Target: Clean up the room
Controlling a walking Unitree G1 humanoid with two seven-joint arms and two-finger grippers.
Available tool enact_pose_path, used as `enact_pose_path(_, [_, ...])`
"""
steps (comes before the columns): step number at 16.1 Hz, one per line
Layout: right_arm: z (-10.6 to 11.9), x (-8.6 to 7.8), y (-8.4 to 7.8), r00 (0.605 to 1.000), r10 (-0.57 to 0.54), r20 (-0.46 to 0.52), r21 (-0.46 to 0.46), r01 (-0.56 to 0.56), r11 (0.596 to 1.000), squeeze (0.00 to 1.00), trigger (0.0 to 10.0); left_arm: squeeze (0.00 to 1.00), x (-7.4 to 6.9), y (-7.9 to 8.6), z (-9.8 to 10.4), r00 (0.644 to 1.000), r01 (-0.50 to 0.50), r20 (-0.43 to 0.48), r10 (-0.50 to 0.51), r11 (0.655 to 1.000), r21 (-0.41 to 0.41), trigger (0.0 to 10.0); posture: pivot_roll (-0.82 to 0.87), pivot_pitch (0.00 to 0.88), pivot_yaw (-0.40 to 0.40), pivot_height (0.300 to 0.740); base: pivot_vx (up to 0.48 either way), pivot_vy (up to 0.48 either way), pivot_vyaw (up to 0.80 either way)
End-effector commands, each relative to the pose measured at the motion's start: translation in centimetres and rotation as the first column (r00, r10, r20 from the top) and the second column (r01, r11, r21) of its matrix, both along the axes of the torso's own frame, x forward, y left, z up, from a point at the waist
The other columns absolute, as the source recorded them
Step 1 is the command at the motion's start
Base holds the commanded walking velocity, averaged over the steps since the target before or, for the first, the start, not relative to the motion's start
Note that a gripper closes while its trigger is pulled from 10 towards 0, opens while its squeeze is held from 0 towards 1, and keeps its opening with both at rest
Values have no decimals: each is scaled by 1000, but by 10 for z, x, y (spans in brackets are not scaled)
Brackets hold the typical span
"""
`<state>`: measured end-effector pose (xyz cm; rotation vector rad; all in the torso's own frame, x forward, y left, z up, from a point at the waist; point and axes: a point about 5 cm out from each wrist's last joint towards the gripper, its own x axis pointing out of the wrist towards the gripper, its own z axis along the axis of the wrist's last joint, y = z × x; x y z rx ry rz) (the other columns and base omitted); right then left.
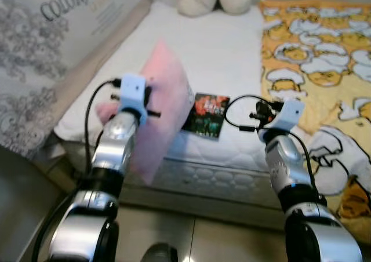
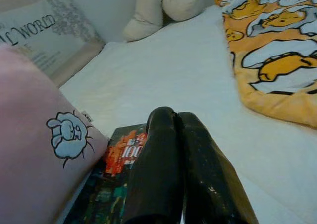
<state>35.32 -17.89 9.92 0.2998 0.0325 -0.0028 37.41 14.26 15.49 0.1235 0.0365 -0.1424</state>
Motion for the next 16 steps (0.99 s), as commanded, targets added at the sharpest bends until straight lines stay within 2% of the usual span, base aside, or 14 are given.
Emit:
enact_pose_path(1, [-1, -2, 1, 1000, -6, 7, -12, 6, 1000, 0, 10000, 0, 6, 0, 15, 998, 5, 55, -5, 1000, -8, 10000, 46, 0, 113, 740, 0, 0, 0])
enact_pose_path(4, [-4, -7, 2, 1000, -6, -1, -26, 6, 1000, 0, 10000, 0, 16, 6, 33, 994, 1, 106, 3, 999, -39, 10000, 28, 0, 89, 740, 0, 0, 0])
enact_pose_path(6, [-7, -10, 4, 1000, 17, -12, -52, -17, 998, 0, 10000, 0, 21, 9, 41, 991, -16, 130, 21, 999, -38, 10000, 14, 0, 77, 740, 0, 480, 0])
enact_pose_path(8, [-7, -11, 5, 1000, 26, -12, -52, -27, 998, 0, 10000, 0, 23, 10, 40, 992, -24, 123, 29, 999, -42, 10000, 12, 0, 71, 740, 0, 480, 0])
enact_pose_path(11, [-10, -15, 6, 999, 29, -21, -55, -30, 998, 0, 10000, 0, 21, 13, 26, 995, -30, 96, 37, 997, -74, 10000, 4, 0, 66, 740, 0, 480, 0])
enact_pose_path(13, [-13, -19, 7, 999, 24, -21, -67, -26, 997, 0, 10000, 0, 18, 17, 28, 984, -31, 171, 43, 997, -72, 10000, 8, 0, 60, 740, 0, 480, 0])
enact_pose_path(14, [-15, -22, 9, 999, 34, -18, -103, -36, 994, 0, 10000, 0, 16, 19, 25, 979, -53, 196, 57, 998, -26, 10000, 10, 0, 57, 740, 0, 0, 0])
enact_pose_path(16, [-18, -29, 9, 1000, 28, -7, -118, -29, 993, 0, 10000, 0, 5, 22, 27, 949, -58, 301, 90, 992, -115, 10000, 7, 0, 48, 740, 0, 0, 0])
